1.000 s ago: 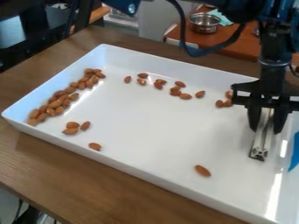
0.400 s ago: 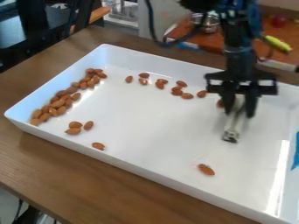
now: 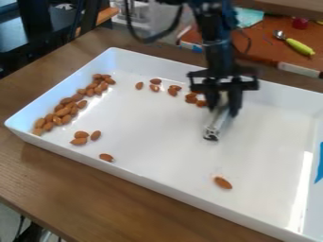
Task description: Sweep into pile
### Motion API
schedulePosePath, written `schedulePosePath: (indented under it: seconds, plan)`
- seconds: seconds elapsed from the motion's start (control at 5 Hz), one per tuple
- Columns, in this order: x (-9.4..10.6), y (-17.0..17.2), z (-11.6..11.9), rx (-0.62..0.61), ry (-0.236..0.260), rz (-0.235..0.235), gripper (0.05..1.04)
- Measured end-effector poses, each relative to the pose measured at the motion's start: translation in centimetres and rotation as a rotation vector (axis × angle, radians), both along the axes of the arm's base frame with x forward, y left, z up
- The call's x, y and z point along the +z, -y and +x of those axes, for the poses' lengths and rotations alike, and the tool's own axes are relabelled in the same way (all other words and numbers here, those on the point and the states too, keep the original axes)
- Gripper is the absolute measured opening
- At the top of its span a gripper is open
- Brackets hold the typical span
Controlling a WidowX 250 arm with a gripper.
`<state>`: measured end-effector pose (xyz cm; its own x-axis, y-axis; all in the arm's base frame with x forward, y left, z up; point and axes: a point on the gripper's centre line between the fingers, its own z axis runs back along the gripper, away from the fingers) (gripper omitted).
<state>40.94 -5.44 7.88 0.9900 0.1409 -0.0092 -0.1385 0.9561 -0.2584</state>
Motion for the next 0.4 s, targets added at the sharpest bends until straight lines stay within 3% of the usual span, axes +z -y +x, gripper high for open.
schedulePosePath:
  seconds: [0.2,0.4]
  plan:
    - [0.3,-3.0,-1.5,0.014,-0.038,-0.034,0.388]
    - [0.6,-5.4,-1.9,0.033,-0.043,-0.066,0.388]
